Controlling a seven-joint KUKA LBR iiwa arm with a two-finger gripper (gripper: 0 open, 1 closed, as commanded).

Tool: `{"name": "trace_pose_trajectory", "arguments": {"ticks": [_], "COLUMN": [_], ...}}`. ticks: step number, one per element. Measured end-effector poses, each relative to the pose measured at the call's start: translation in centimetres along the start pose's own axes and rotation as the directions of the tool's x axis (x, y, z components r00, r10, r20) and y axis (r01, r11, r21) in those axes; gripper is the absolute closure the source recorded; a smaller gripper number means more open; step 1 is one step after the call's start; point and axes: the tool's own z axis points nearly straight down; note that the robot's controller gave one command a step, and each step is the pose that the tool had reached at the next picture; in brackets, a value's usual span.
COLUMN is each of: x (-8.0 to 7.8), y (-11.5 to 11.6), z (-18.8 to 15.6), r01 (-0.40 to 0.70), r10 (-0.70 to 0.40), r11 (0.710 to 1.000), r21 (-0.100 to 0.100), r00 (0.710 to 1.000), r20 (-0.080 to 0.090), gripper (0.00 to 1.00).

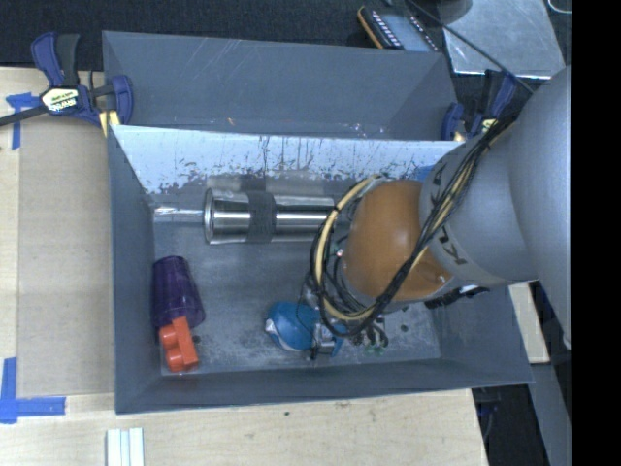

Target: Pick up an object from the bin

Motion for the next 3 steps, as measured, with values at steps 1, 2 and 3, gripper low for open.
{"name": "trace_pose_trajectory", "arguments": {"ticks": [1, 2, 3], "x": [0.0, 0.1, 0.3], "y": [0.0, 0.0, 0.0], "z": [0.0, -0.7, -2.2], "r01": [0.000, 0.000, 0.001], "r10": [0.000, 0.000, -0.001], "r11": [1.000, 1.000, 1.000], "r21": [0.000, 0.000, 0.001], "r00": [1.000, 1.000, 1.000], "r20": [0.000, -0.002, -0.008], "gripper": [1.00, 1.00, 1.00]}}
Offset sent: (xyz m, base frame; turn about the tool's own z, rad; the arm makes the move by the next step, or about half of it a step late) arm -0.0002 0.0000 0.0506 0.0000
